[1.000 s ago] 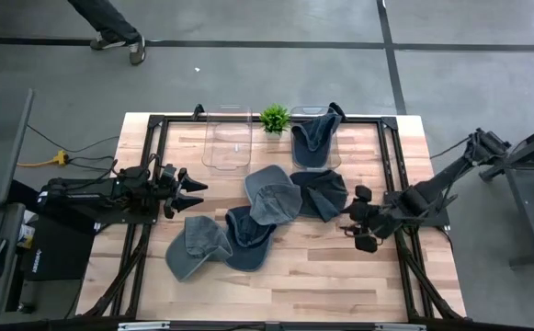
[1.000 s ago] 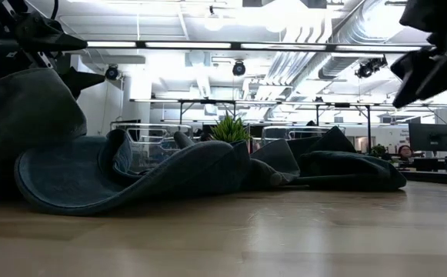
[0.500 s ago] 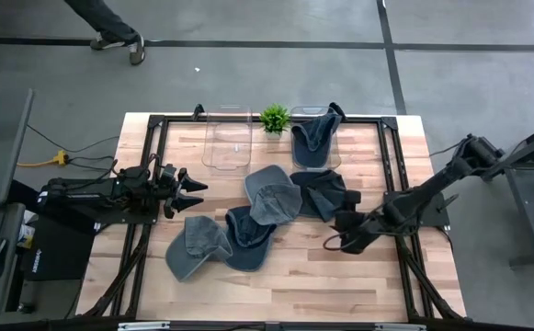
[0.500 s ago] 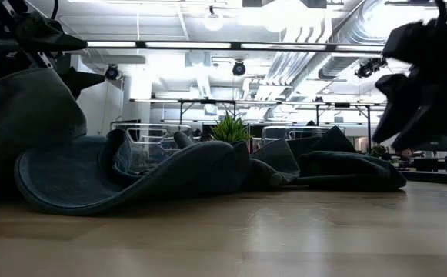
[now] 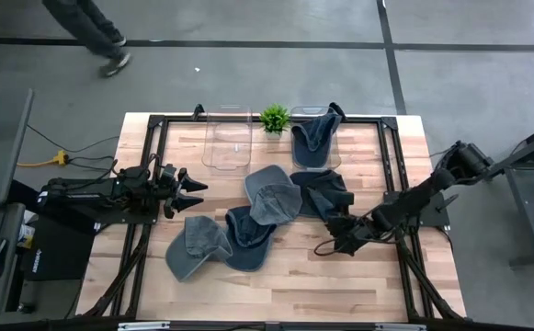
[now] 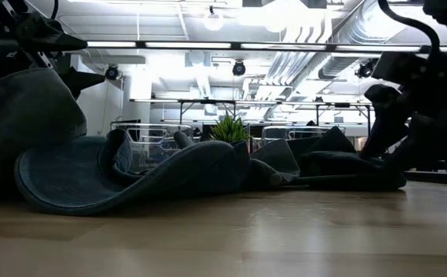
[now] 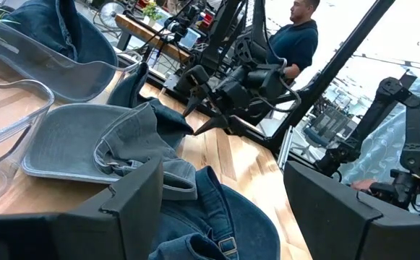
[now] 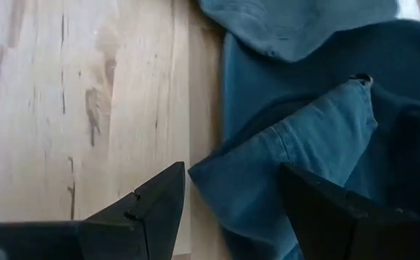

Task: Pick & Place hat
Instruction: Put the right blue cap into the right transparent bin

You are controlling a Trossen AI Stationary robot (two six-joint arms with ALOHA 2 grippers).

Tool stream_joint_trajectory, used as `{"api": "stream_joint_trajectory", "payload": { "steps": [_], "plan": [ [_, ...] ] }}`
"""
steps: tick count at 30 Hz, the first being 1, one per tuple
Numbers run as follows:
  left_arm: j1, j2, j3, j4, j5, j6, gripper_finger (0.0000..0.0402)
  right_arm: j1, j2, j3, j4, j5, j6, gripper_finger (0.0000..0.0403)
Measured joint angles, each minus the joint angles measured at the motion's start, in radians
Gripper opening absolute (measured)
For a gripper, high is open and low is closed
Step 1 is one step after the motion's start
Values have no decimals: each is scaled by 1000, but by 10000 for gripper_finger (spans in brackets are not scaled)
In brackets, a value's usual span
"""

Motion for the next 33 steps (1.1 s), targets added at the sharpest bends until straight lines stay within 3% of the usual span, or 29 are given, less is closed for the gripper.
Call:
{"api": "stream_joint_trajectory", "payload": {
  "steps": [15, 33],
  "plan": [
    [0, 0, 0, 0, 0, 0, 266, -9, 119, 0, 134, 62, -143, 213],
    [0, 0, 0, 0, 0, 0, 266, -31, 167, 1, 172, 29, -52, 146]
  ]
}}
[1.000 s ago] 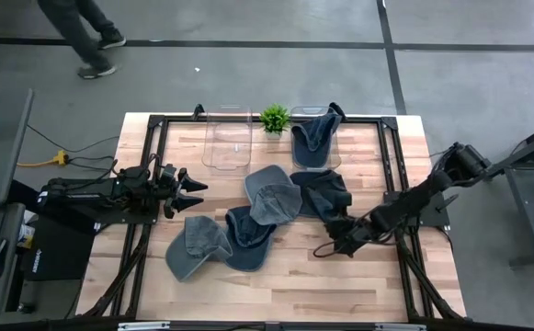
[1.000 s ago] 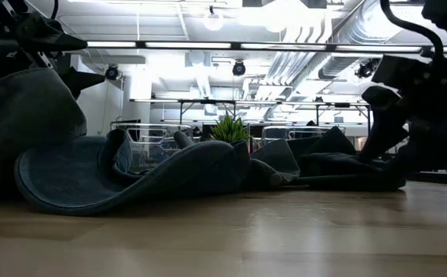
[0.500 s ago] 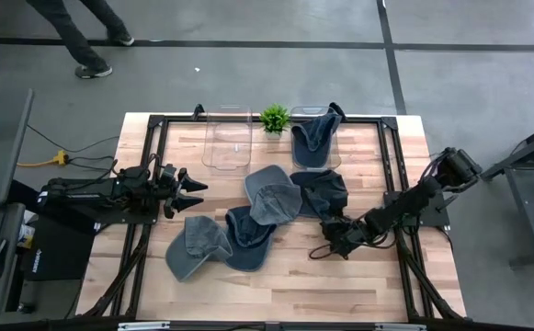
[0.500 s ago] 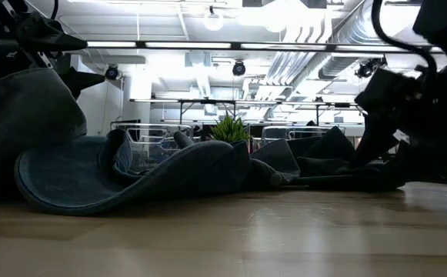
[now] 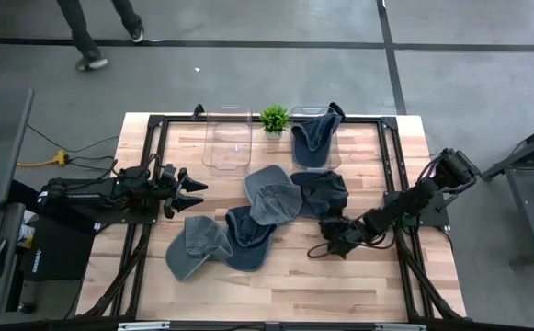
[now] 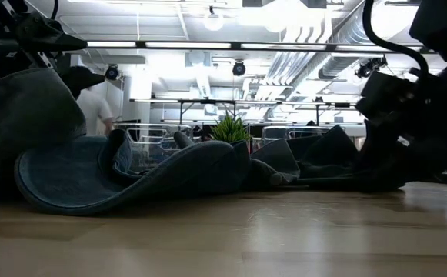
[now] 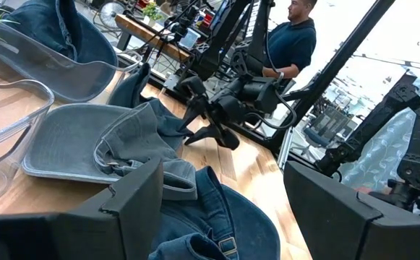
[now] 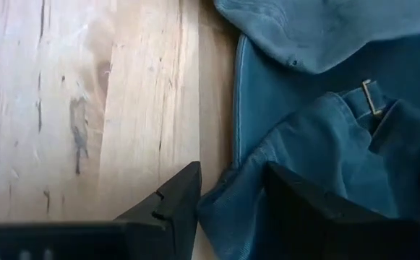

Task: Pick & Place hat
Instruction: Put the right blue cap into the right transparent bin

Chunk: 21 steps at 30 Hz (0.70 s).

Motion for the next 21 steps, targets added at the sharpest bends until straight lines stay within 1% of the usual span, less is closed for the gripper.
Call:
{"api": "stream_joint_trajectory", "payload": {
  "steps": [4, 17, 21],
  "plan": [
    [0, 0, 0, 0, 0, 0, 266, -18, 0, 1, -10, -18, 54, 128],
    [0, 0, 0, 0, 0, 0, 266, -67, -2, 1, -32, -55, 57, 97],
    [0, 0, 0, 0, 0, 0, 266, -69, -1, 1, -34, -68, 66, 72]
  ]
}}
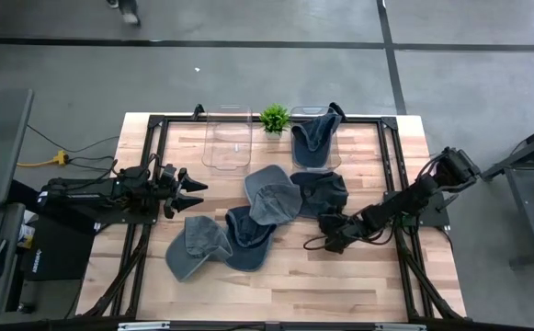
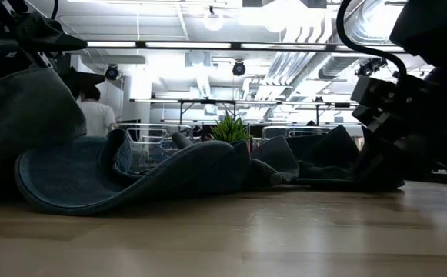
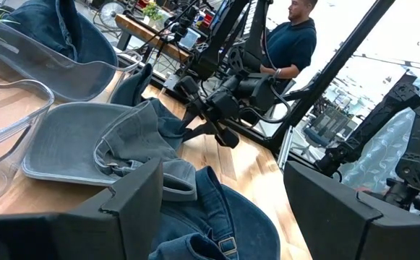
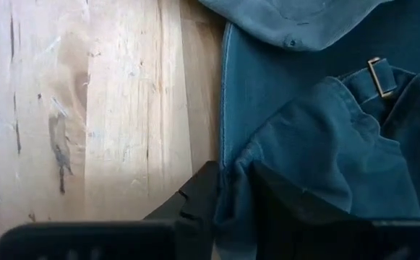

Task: Pick & Place hat
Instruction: Put the right blue cap into the right transparent bin

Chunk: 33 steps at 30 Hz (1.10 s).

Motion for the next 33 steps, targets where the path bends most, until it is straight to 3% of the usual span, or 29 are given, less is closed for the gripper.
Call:
{"api": "stream_joint_trajectory", "payload": {
  "steps": [7, 20, 33],
  "plan": [
    [0, 0, 0, 0, 0, 0, 266, 0, 0, 0, -6, -25, 88, 12],
    [0, 0, 0, 0, 0, 0, 266, 9, -111, 1, -69, -70, 234, 11],
    [0, 0, 0, 0, 0, 0, 266, 66, -340, 81, -361, -138, 382, 10]
  ]
}}
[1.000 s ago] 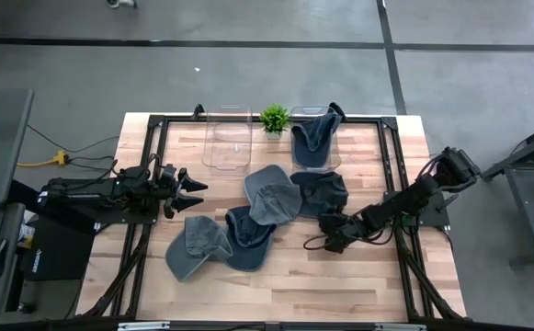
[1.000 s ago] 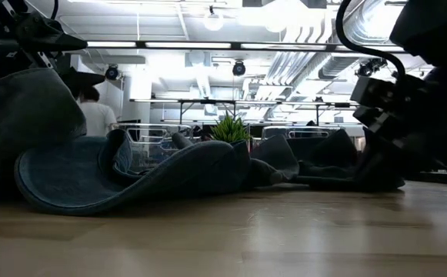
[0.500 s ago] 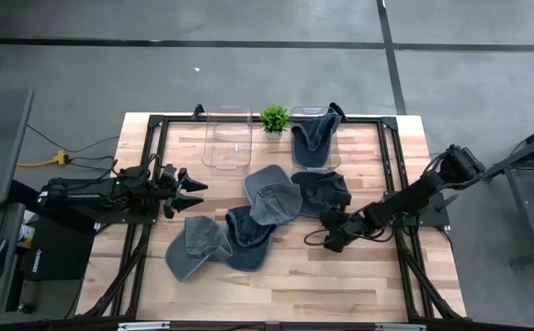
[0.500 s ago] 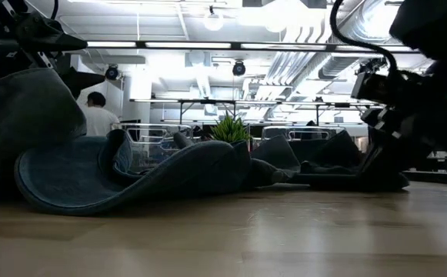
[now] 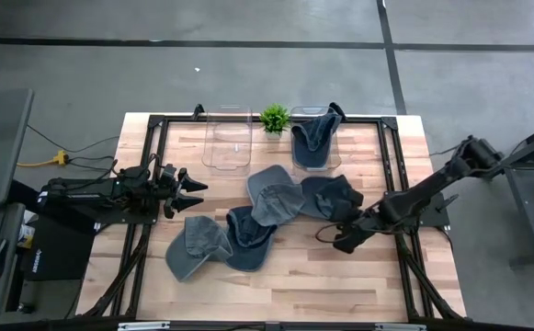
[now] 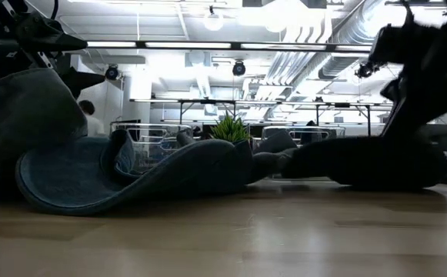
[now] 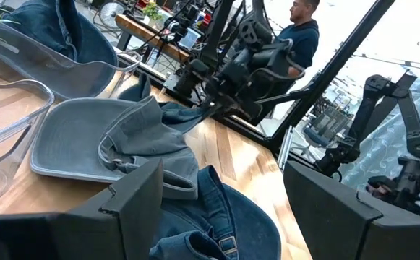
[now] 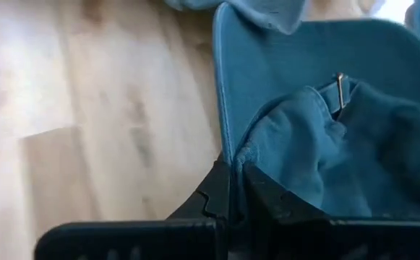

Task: Pick & Place hat
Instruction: Put the right blue cap into the right transparent bin

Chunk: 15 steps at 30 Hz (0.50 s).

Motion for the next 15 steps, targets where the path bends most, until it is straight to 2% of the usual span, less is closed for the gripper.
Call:
{"api": "stream_joint_trajectory", "payload": {
  "steps": [11, 15],
  "plan": [
    [0, 0, 0, 0, 0, 0, 266, 64, -20, 193, -251, -44, -5, 10],
    [0, 0, 0, 0, 0, 0, 266, 82, -20, 271, -352, -58, -57, 10]
  ]
}}
